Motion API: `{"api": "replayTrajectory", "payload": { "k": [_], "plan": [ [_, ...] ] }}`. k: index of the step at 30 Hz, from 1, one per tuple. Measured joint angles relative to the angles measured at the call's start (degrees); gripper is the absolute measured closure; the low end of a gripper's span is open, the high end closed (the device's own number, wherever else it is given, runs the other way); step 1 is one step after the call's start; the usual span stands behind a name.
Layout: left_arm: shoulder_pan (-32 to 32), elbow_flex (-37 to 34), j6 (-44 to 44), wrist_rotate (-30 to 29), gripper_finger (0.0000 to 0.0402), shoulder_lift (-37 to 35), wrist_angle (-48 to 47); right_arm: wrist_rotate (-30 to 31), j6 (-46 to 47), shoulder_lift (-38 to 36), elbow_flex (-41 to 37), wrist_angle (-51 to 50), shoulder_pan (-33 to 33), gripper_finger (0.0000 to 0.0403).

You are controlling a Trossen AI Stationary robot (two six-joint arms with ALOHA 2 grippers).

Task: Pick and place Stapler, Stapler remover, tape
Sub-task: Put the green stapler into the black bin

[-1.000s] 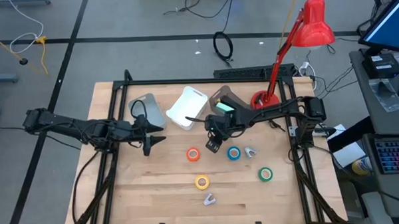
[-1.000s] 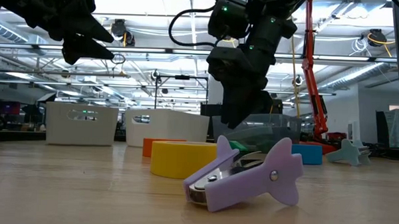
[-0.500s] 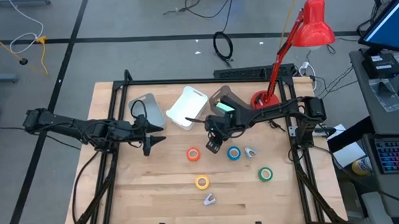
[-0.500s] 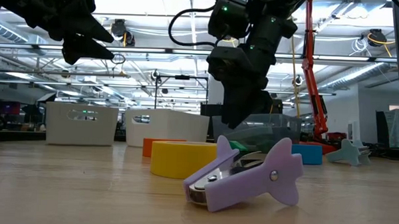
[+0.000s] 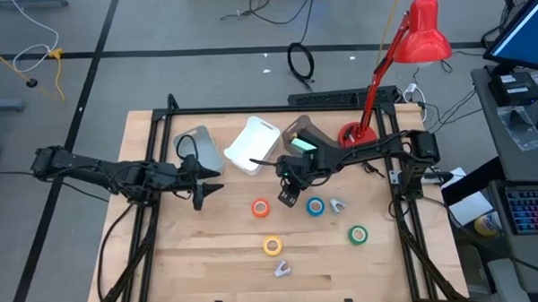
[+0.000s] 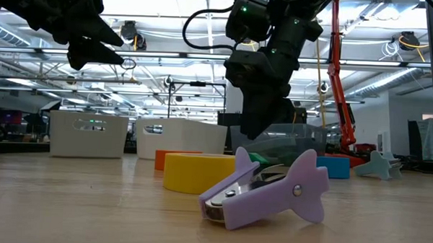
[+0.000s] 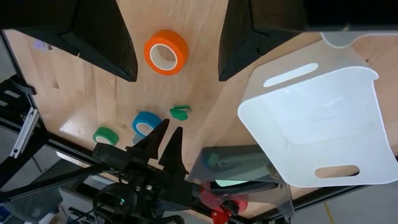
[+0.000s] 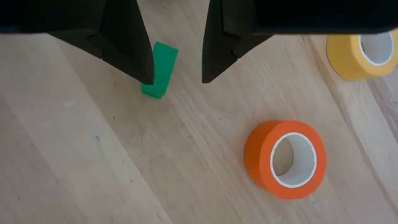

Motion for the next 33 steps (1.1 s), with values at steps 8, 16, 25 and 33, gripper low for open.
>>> {"api": "replayTrajectory", "payload": {
  "k": [8,16,25,33],
  "plan": [
    [0.0,0.0,0.0,0.0,0.0174,0.0,0.0,-0.1,-1.0,0.0,0.0,-0.4,0.0,0.0197],
    [0.0,0.0,0.0,0.0,0.0174,0.0,0.0,-0.2,-1.5,0.0,0.0,1.3,0.0,0.0163],
    [0.0,0.0,0.0,0.0,0.0174,0.0,0.0,1.4,-1.4,0.0,-1.7,0.9,-0.1,0.0177],
    [0.0,0.0,0.2,0.0,0.0174,0.0,-0.1,1.3,1.0,-0.1,-6.0,2.9,-0.1,0.0182]
  ]
}}
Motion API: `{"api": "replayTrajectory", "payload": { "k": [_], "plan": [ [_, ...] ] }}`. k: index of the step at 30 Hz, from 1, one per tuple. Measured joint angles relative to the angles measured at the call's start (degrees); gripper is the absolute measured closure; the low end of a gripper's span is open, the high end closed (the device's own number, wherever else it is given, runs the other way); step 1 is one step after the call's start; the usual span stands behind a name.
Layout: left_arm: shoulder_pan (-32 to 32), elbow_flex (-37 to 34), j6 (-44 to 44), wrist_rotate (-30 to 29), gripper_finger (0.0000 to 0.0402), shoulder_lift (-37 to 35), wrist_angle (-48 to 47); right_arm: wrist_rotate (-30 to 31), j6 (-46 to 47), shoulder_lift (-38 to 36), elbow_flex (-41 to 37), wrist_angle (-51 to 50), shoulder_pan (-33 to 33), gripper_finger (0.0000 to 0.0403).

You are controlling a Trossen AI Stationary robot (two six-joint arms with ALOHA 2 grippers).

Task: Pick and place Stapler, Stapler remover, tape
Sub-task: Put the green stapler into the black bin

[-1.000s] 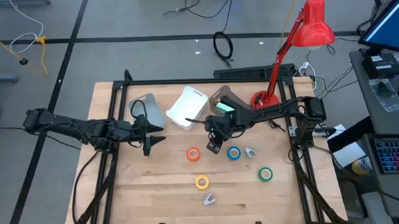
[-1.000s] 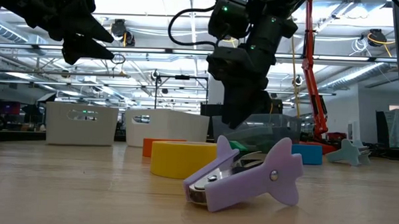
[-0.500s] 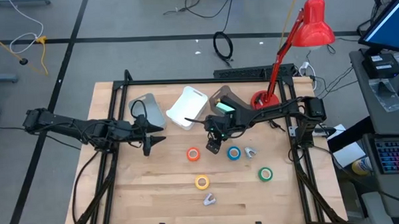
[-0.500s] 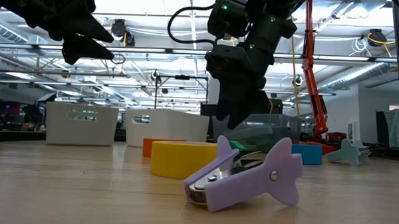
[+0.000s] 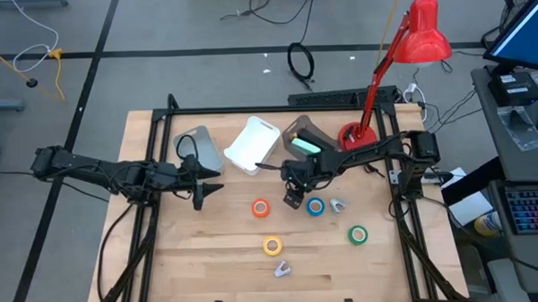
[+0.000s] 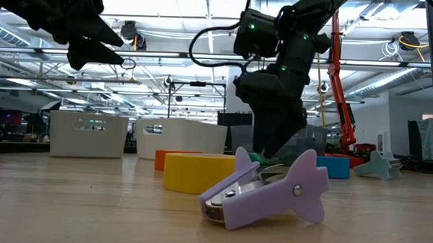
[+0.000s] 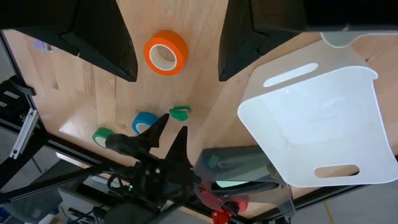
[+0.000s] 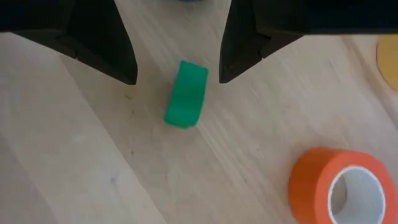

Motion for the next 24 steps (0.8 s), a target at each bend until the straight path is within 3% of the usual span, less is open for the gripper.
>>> {"api": "replayTrajectory", "payload": {
  "k": [16,24],
  "plan": [
    [0.0,0.0,-0.3,0.0,0.0174,0.0,0.5,0.2,0.9,0.1,0.0,3.2,0.5,0.0182],
    [0.0,0.0,-0.4,0.0,0.0174,0.0,1.0,-0.1,1.9,4.5,0.1,4.0,1.2,0.0181]
  ]
}}
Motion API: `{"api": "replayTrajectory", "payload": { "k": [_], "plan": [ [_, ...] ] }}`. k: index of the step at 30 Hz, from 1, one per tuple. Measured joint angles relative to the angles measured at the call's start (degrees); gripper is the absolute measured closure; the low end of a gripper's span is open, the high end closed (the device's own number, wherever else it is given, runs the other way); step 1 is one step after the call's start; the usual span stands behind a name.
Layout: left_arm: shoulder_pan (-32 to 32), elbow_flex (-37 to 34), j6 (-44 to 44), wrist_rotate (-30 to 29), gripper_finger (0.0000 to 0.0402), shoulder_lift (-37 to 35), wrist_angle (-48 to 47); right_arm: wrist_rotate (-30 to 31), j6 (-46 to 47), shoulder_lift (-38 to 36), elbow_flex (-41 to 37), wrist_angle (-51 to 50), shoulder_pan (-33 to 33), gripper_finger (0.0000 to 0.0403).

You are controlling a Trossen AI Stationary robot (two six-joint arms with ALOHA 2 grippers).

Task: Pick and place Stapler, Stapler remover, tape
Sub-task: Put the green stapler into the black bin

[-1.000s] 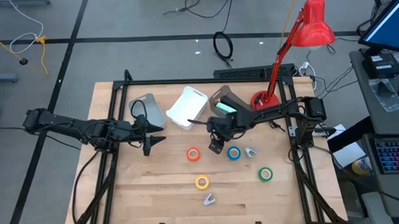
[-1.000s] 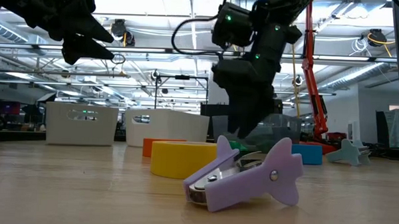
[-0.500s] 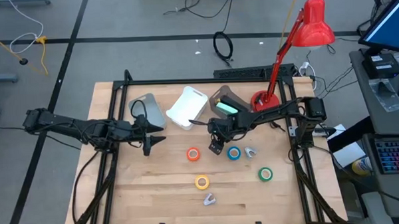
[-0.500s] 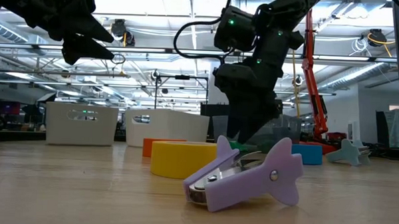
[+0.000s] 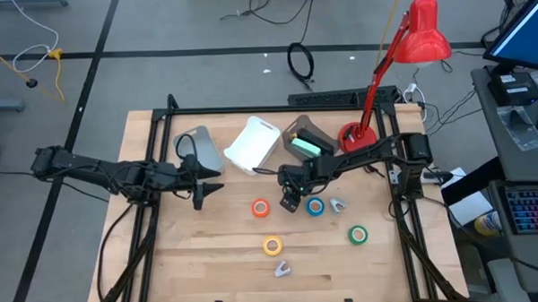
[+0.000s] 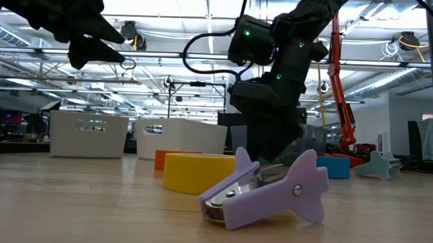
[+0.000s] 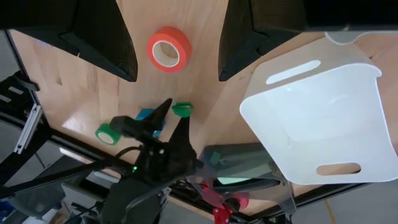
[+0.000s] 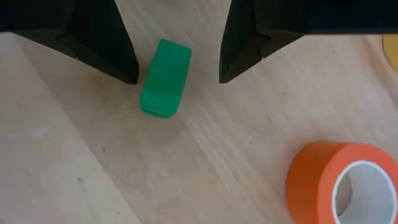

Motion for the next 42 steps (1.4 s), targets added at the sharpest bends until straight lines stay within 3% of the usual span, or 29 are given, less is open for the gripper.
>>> {"api": "replayTrajectory", "payload": {
  "k": [8,19,23,33,42],
  "plan": [
    [0.0,0.0,0.0,0.0,0.0174,0.0,0.7,0.2,0.4,0.3,0.0,0.1,0.0,0.0203],
    [0.0,0.0,0.2,0.0,0.0174,0.0,0.7,0.1,0.5,-0.4,-0.1,0.7,0.5,0.0308],
    [0.0,0.0,0.2,0.0,0.0174,0.0,0.6,-3.3,-0.3,-1.7,-0.2,2.2,0.8,0.0338],
    [0.0,0.0,0.5,0.0,0.0174,0.0,0.6,-4.5,-1.3,-11.6,-0.2,4.2,-0.1,0.0327],
    [0.0,0.0,0.2,0.0,0.0174,0.0,0.7,9.3,-10.0,-24.2,-0.1,2.5,-6.4,0.0336]
  ]
}}
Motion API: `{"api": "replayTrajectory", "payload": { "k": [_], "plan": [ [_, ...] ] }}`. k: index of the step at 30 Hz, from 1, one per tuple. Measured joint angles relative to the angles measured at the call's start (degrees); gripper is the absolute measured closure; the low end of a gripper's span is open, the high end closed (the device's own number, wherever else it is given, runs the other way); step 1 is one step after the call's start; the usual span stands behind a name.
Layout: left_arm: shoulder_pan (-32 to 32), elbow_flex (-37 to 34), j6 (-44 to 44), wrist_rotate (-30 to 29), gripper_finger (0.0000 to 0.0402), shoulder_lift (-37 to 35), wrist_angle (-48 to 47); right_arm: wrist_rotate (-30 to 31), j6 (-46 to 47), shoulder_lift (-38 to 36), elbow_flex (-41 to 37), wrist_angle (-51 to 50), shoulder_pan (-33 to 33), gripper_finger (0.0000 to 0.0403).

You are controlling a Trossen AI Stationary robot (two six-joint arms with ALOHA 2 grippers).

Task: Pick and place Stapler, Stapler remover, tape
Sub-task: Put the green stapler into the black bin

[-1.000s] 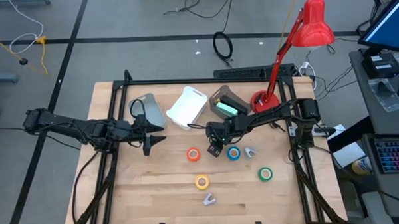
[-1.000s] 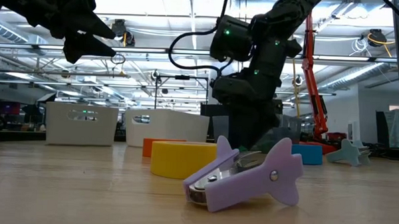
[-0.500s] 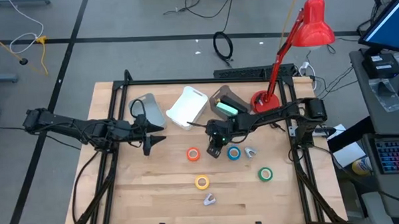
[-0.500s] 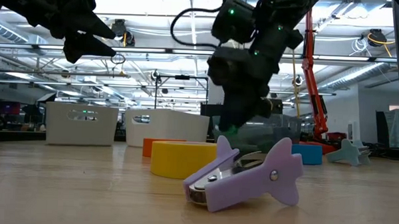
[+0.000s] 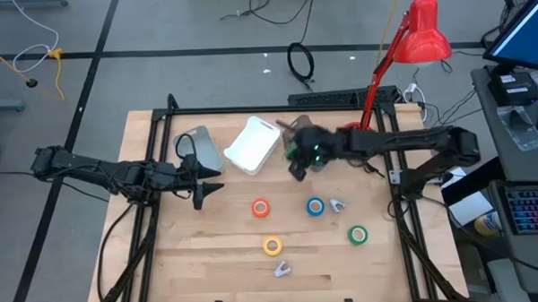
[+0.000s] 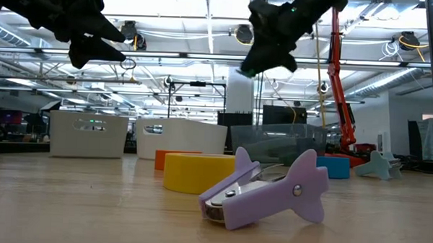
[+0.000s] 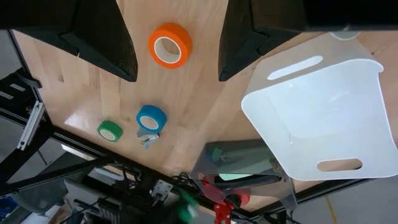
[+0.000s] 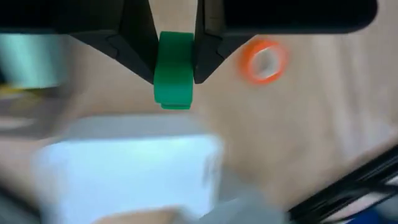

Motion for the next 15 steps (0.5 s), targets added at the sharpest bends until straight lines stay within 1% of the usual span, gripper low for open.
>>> {"api": "replayTrajectory", "payload": {
  "k": [3,5,10,13,15],
  "plan": [
    [0.0,0.0,-0.1,0.0,0.0174,0.0,0.1,5.5,-2.4,-2.5,0.0,-2.5,-3.4,0.0329],
    [0.0,0.0,-0.1,0.0,0.0174,0.0,0.1,7.8,-3.6,-3.4,0.0,-4.2,-5.7,0.0329],
    [0.0,0.0,-0.7,0.0,0.0174,0.0,0.1,7.2,-5.5,-2.7,0.0,-6.6,-11.1,0.0334],
    [0.0,0.0,-1.2,-0.5,0.0174,0.0,0.1,7.2,-6.1,-0.3,0.1,-6.9,-13.2,0.0330],
    [0.0,0.0,-1.3,-0.7,0.0174,0.0,0.1,5.6,-6.6,1.1,-0.1,-8.0,-14.4,0.0328]
  ]
}}
